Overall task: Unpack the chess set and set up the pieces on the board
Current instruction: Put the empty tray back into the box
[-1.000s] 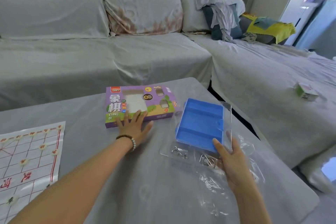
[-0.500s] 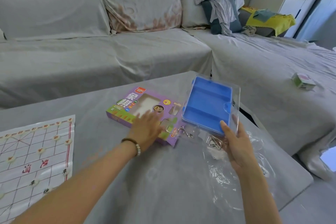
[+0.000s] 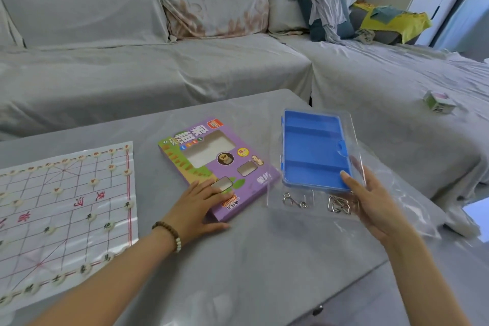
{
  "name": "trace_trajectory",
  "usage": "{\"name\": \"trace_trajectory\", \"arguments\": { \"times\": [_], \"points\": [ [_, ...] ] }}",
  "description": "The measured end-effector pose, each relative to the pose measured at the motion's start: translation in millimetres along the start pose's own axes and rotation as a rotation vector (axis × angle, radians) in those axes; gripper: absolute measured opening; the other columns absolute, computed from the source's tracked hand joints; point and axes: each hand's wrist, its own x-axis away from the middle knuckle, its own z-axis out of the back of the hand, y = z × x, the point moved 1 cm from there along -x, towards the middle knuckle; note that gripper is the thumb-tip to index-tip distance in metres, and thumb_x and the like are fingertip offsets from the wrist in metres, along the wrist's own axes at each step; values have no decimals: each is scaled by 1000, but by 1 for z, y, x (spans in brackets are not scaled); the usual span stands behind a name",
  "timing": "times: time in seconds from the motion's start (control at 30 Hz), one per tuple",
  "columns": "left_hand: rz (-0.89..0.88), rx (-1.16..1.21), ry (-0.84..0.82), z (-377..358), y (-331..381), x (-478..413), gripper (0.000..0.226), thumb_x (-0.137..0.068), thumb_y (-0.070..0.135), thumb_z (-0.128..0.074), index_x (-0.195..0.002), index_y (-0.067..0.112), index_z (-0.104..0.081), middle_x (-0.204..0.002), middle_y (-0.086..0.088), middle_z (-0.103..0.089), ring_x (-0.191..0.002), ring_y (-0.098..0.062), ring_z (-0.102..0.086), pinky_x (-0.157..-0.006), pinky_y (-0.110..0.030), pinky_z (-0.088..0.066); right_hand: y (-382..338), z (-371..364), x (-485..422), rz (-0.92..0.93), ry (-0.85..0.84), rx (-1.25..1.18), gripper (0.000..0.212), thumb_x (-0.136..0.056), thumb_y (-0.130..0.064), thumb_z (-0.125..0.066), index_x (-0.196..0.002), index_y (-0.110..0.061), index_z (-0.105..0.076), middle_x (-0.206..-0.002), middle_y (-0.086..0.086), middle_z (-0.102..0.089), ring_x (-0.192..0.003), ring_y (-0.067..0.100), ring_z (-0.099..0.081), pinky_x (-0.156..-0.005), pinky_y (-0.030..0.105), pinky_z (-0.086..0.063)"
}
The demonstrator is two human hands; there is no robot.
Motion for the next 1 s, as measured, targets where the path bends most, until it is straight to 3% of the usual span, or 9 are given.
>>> {"name": "trace_trajectory", "arguments": {
  "times": [0.17,0.27,0.33,0.4,0.53,0.6,0.7,0.8,1.0],
  "points": [
    [-35,-2,46,5,-1,24,66,-79,75,-34,-125,30,-50,-121,3,-58,-125,-22,-44,-102,-48,-37,9,-3,19,-13,-47,21,52,-91,-17,-54,-138,-34,-39,-112,-2,-68,-71,20,-70,-56,30,-59],
    [-72,20,135,14,8,25,65,-86,69,-29,-110,19,-64,-106,-2,-66,-111,-17,-46,-92,-29,-45,10,-1,27,-35,-55,30,51,-92,-18,-52,-139,-34,-40,-108,-7,-68,-73,19,-70,-59,31,-59],
    [4,80,171,23,15,25,79,-85,72,-19,-103,13,-70,-104,-3,-69,-110,-16,-51,-86,-22,-44,10,2,33,-44,-72,29,51,-92,-18,-52,-139,-35,-39,-110,-7,-68,-74,19,-70,-60,30,-60],
    [230,272,153,28,18,28,91,-77,80,-14,-107,13,-69,-112,-1,-67,-113,-16,-54,-89,-18,-39,8,3,39,-53,-119,33,53,-89,-18,-54,-138,-35,-41,-111,-5,-69,-75,21,-70,-59,30,-59],
    [558,509,266,33,22,23,40,-94,45,-40,-125,25,-56,-95,-6,-69,-86,-22,-60,-75,-26,-41,8,11,51,-100,-257,28,58,-77,-21,-61,-132,-31,-47,-121,5,-65,-77,21,-71,-58,26,-57],
    [573,515,281,35,20,19,37,-95,37,-40,-131,30,-48,-82,-5,-65,-71,-19,-54,-67,-27,-39,11,16,57,-163,-336,51,65,-74,-25,-73,-133,-30,-48,-125,6,-62,-85,22,-71,-62,27,-58],
    [604,527,253,33,17,14,30,-95,36,-42,-106,21,-66,-84,-5,-66,-73,-21,-54,-62,-28,-40,20,26,59,-264,-435,135,83,-55,-38,-89,-129,-35,-52,-134,-2,-55,-114,22,-60,-83,34,-56],
    [660,648,269,32,19,12,41,-93,38,-47,-78,7,-68,-75,-14,-65,-69,-29,-55,-61,-36,-44,27,28,58,-349,-532,195,74,-66,-34,-82,-133,-35,-50,-139,0,-51,-121,26,-55,-96,47,-48],
    [660,762,324,46,19,19,21,-93,33,-49,-104,21,-62,-97,4,-61,-88,-11,-56,-68,-21,-48,27,9,54,-375,-746,219,70,-80,-25,-72,-141,-24,-39,-141,3,-48,-128,28,-47,-104,46,-41]
  ]
}}
